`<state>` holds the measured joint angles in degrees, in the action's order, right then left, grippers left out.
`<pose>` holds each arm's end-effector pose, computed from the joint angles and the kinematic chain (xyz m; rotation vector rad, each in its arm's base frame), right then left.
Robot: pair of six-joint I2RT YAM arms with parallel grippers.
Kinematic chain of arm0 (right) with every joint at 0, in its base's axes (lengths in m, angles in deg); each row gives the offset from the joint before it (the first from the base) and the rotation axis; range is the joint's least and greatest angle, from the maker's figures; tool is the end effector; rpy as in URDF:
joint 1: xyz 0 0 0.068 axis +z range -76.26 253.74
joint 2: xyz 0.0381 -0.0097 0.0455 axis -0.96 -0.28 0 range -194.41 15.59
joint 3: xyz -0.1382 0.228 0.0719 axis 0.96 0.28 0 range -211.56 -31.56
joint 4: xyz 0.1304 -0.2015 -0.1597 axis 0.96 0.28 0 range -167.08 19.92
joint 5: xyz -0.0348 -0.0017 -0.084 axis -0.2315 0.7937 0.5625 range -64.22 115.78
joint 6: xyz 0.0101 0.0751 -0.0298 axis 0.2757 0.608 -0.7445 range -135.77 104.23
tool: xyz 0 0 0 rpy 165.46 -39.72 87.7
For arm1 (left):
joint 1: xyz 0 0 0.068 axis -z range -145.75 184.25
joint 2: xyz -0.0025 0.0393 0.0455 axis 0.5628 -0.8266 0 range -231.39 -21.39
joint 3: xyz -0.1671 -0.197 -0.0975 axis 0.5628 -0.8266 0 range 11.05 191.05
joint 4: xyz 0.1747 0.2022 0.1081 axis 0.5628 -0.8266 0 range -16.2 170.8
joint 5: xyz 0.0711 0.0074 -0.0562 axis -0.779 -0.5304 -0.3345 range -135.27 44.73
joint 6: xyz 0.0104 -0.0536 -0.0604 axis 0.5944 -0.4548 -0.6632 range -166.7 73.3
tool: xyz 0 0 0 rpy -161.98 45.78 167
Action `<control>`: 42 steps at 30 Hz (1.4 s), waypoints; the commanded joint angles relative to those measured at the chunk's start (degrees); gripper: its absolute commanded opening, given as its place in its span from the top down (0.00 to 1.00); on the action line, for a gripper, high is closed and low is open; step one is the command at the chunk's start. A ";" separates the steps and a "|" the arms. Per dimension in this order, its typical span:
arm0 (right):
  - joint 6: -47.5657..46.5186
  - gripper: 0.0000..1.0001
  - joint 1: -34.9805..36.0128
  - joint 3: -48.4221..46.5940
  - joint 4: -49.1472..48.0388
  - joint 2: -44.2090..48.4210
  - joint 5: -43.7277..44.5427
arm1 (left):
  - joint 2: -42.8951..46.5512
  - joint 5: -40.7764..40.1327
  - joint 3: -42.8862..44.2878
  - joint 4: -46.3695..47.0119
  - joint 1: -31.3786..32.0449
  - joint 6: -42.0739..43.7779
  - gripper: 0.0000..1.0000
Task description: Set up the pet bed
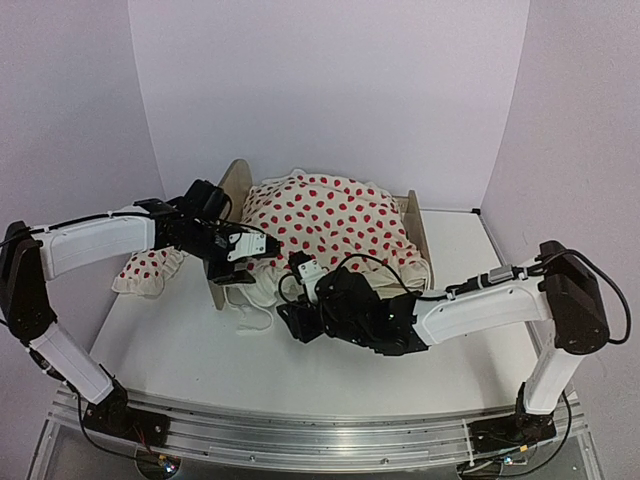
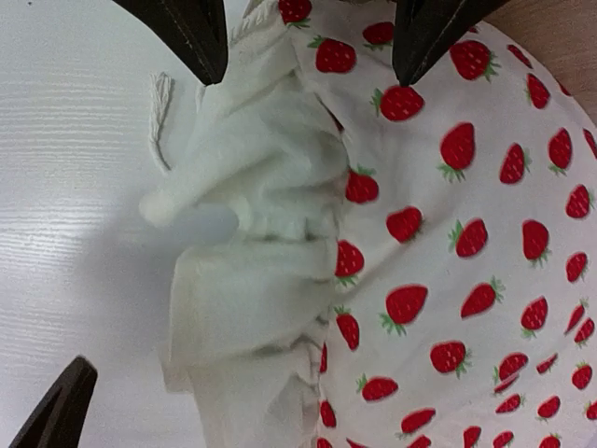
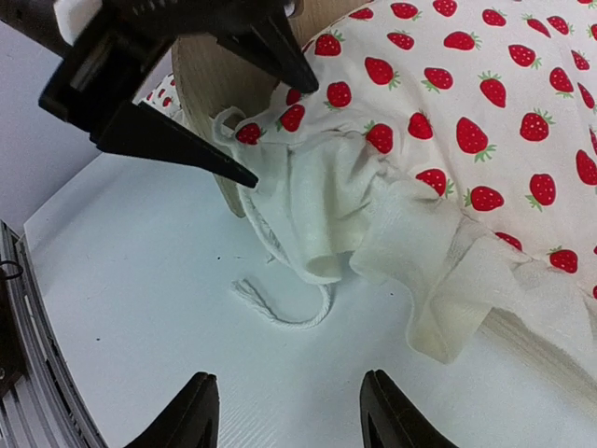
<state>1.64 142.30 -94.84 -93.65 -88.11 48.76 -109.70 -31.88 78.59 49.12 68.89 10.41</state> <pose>0.1930 0.4158 0.1855 -0.6187 1.9006 0.5853 0.3001 -0.2272 0.2268 1.8292 1.6378 -0.1200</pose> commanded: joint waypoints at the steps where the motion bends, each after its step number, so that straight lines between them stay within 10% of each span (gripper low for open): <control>1: -0.33 0.48 0.36 1.18 -1.45 3.98 2.21 | -1.31 -7.34 6.20 -4.44 4.98 -6.78 0.38; 8: -1.40 0.45 0.36 1.92 -1.54 4.65 2.86 | -6.05 -10.49 10.86 -17.22 3.95 -2.50 0.32; 18: -0.83 0.44 0.35 2.21 -2.32 4.17 1.69 | -13.39 -11.07 10.89 -11.67 1.08 -0.66 0.31; 25: 0.90 0.44 0.36 4.38 -3.18 5.33 2.17 | -17.55 -7.62 8.36 -11.39 0.96 -4.09 0.53; 31: 1.21 0.44 0.35 5.87 -3.28 6.46 2.95 | -17.52 -3.60 16.32 -17.32 1.04 -9.07 0.99; 42: -5.75 0.48 0.61 8.80 -25.75 -3.36 -4.05 | -17.23 4.84 36.49 -30.01 2.04 -18.27 1.00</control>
<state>0.53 142.33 -88.29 -102.81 -85.67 47.84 -129.91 -31.77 104.36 23.01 70.78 1.27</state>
